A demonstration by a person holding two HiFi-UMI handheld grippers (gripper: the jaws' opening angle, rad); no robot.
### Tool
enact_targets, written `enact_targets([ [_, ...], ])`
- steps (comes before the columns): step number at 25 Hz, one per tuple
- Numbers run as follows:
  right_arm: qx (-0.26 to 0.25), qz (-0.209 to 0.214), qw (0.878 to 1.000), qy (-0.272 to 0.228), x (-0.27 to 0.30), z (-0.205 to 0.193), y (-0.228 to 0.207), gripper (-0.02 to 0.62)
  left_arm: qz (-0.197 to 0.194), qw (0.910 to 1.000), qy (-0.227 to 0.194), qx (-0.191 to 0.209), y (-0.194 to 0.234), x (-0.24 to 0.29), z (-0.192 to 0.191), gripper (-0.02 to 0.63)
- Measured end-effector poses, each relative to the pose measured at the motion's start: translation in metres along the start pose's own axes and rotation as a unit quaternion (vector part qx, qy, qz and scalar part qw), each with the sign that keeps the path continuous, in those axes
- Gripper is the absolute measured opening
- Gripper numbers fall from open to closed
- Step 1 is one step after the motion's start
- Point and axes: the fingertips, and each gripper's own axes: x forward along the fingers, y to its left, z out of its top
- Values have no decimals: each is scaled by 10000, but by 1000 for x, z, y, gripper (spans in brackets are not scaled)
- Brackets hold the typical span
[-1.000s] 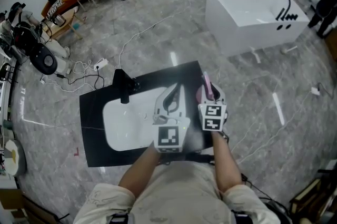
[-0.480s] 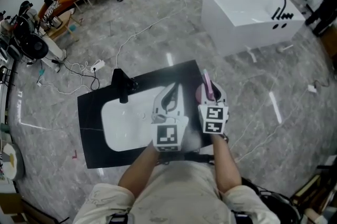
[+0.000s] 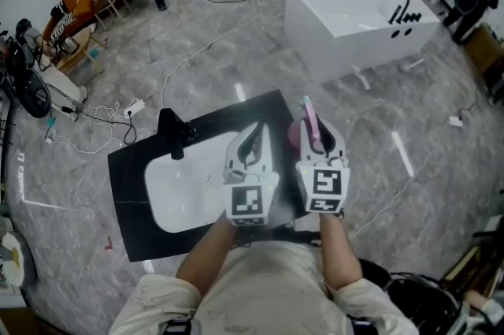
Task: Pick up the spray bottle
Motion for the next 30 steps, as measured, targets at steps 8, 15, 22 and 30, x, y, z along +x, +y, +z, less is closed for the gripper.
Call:
enact_targets([
  [8,41,-257,9978,-607,-39,55,-8,94,-162,9997,-161,-61,-4,-3,15,2],
  [15,35,-382,9950,-925,-58,82,-6,92,-247,9994,-201,-99,-3,-9,20,2],
  [22,33,-446,9946,-937,-64,79,1,91,-296,9992,-245,-105,-1,-13,17,2],
  [30,36,-491,9945,-925,-63,80,-1,91,-334,9990,-258,-118,-6,-11,24,2],
])
